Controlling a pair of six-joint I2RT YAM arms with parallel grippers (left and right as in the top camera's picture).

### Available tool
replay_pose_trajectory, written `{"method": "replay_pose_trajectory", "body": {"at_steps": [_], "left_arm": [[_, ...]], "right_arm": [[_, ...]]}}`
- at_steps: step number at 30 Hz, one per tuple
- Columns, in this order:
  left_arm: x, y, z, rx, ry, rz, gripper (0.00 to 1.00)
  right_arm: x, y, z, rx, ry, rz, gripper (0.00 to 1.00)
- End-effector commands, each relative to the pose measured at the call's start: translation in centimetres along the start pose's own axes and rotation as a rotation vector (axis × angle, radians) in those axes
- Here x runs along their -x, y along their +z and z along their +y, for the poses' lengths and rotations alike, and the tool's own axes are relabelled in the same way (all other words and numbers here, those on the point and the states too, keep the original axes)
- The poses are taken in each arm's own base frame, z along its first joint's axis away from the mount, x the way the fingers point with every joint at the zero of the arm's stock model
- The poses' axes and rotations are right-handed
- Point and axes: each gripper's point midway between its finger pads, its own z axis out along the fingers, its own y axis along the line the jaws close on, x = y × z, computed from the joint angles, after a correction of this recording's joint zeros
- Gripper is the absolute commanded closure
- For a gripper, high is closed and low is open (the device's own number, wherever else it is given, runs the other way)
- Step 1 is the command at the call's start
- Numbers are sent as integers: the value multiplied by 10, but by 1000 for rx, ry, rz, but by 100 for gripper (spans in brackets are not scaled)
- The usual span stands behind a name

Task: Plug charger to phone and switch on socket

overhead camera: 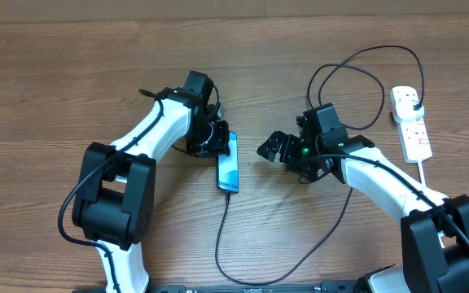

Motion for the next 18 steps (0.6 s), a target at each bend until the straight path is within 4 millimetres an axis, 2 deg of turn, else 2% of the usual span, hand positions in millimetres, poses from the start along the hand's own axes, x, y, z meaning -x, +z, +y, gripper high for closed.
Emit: {"method": "replay_pose_trajectory", "body": {"at_steps": [1,12,18], "left_arm": [[-3,11,16,102,1,-6,80],[-6,15,14,145,29,-12,78],[-5,20,23,177,27,-20,78]], "right_arm": [[4,-3,2,3,-10,-17,0],[4,-3,2,3,-10,-17,0],[4,-3,2,3,-10,-17,0]]}}
